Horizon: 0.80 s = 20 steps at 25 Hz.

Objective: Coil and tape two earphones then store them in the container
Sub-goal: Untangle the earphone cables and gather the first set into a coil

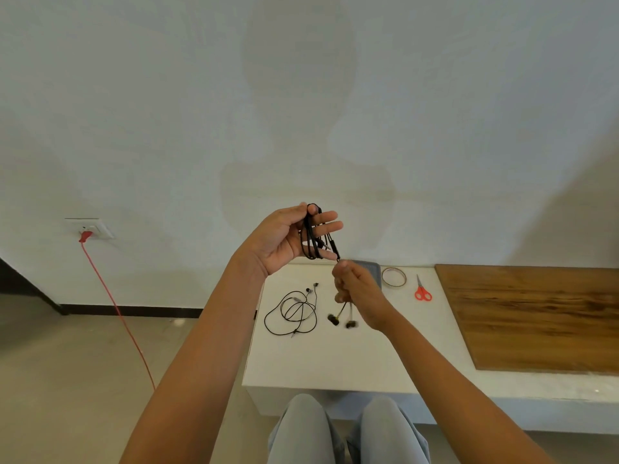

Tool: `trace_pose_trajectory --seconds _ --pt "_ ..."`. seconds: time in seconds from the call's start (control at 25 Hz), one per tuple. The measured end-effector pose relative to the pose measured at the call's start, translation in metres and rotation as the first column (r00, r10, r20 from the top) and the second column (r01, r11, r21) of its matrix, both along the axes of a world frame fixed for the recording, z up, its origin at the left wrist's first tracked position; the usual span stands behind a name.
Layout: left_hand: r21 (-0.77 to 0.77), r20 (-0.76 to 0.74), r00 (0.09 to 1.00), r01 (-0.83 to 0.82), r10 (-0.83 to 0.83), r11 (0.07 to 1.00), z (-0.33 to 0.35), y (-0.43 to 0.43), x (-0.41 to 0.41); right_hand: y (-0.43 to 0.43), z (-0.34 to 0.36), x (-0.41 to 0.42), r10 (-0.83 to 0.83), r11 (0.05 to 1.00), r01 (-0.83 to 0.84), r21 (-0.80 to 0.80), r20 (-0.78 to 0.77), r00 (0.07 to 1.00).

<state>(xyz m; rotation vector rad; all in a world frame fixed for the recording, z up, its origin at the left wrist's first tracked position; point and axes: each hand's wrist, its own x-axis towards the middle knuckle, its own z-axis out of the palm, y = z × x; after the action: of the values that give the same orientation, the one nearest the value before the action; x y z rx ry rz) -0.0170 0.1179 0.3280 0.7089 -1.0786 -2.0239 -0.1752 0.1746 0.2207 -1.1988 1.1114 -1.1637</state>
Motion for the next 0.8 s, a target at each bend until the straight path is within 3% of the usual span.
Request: trace_pose_trajectory --seconds 0.16,0.32,0.44,0.52,0.6,0.64,0.68,0.72,0.8 --pt "-0.078 0.096 0.987 -0.118 0.125 0.99 -0.015 -0.004 -0.007 0.017 -0.01 0.012 0.022 1.0 -0.025 -0.006 -0.313 0.949" --pt "-0.156 0.207 0.949 -0.206 0.236 0.966 -0.036 -0.007 -0.006 0.034 -0.003 0.018 0.004 0.992 -0.077 -0.099 -0.582 0.813" --pt "-0.262 0.363 0.914 -0.086 0.181 0.961 -0.054 -0.002 -0.011 0.033 0.015 0.014 -0.023 0.985 -0.113 -0.133 -0.738 0.674" --pt "-0.348 0.452 0.877 0.004 0.164 0.937 -0.065 0.0 -0.014 0.028 0.031 0.01 -0.069 0.973 -0.15 -0.173 -0.845 0.531" --pt "-0.377 0.469 0.876 0.083 0.112 0.922 -0.071 0.004 -0.014 0.021 0.047 0.003 -0.147 0.961 -0.171 -0.218 -0.924 0.354" --pt "-0.362 0.448 0.891 0.106 0.073 0.926 -0.073 0.005 -0.014 0.017 0.055 -0.002 -0.173 0.958 -0.167 -0.233 -0.934 0.312" --pt "-0.339 0.425 0.904 0.119 0.039 0.933 -0.075 0.006 -0.014 0.013 0.061 -0.008 -0.178 0.96 -0.154 -0.235 -0.933 0.314" --pt "-0.319 0.41 0.912 0.121 0.022 0.94 -0.076 0.007 -0.014 0.01 0.065 -0.013 -0.169 0.963 -0.133 -0.233 -0.911 0.376" --pt "-0.3 0.41 0.912 0.11 0.024 0.948 -0.076 0.008 -0.014 0.004 0.065 -0.02 -0.133 0.97 -0.089 -0.227 -0.799 0.586"
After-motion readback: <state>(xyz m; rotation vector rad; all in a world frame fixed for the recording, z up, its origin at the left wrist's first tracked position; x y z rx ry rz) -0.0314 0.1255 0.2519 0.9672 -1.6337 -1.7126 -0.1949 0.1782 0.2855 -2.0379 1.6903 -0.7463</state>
